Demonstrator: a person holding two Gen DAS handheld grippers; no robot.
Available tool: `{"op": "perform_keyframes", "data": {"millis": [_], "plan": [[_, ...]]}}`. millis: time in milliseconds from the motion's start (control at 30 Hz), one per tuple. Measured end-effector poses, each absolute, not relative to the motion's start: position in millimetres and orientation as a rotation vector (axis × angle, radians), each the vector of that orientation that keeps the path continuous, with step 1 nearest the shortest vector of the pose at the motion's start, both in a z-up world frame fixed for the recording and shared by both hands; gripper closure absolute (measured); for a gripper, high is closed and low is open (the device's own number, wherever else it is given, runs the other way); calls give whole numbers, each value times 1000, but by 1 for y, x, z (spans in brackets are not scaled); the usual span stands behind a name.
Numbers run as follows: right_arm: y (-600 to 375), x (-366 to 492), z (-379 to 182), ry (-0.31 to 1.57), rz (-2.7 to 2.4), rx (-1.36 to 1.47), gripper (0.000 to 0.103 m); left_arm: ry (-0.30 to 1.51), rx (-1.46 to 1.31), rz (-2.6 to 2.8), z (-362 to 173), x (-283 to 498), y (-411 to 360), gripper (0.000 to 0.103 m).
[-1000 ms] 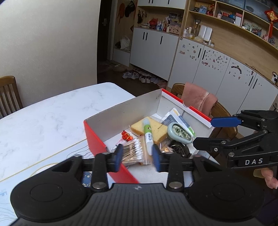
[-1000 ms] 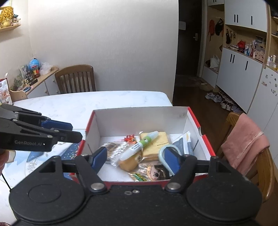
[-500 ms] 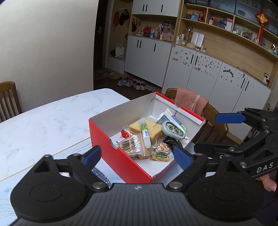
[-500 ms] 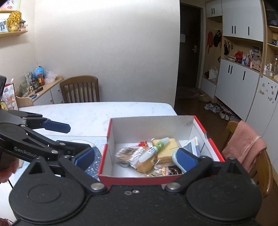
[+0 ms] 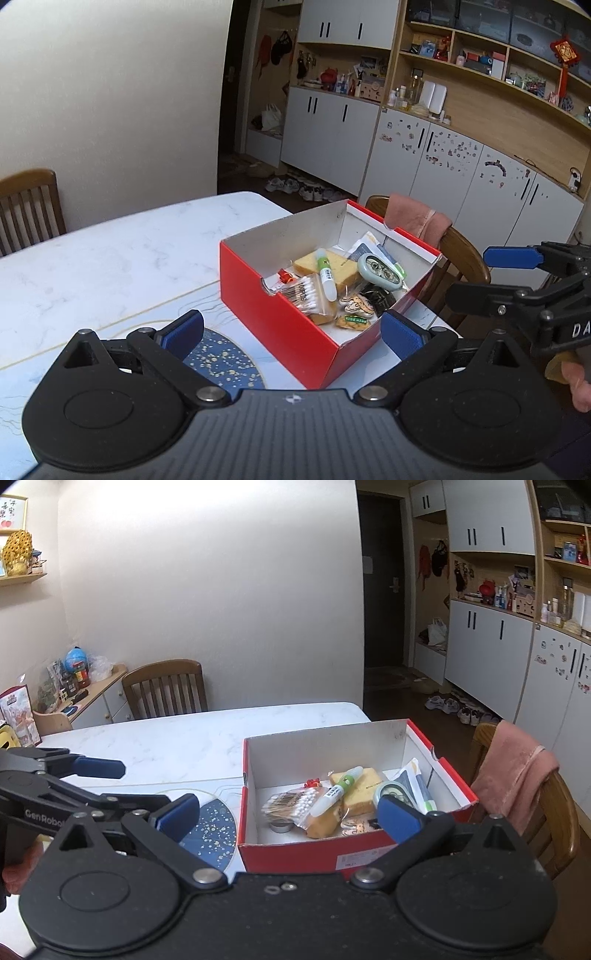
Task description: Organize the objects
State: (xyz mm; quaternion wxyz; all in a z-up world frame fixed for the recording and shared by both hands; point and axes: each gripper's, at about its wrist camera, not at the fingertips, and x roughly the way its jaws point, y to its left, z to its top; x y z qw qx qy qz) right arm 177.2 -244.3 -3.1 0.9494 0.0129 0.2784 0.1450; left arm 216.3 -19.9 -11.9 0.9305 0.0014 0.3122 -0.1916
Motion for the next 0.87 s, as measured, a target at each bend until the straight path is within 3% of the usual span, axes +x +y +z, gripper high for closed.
{"op": "perform_keyframes", "data": {"millis": [867], "plan": [[-247, 164, -11, 593, 246, 40, 0, 622, 39, -418, -14, 204, -24, 1]]}}
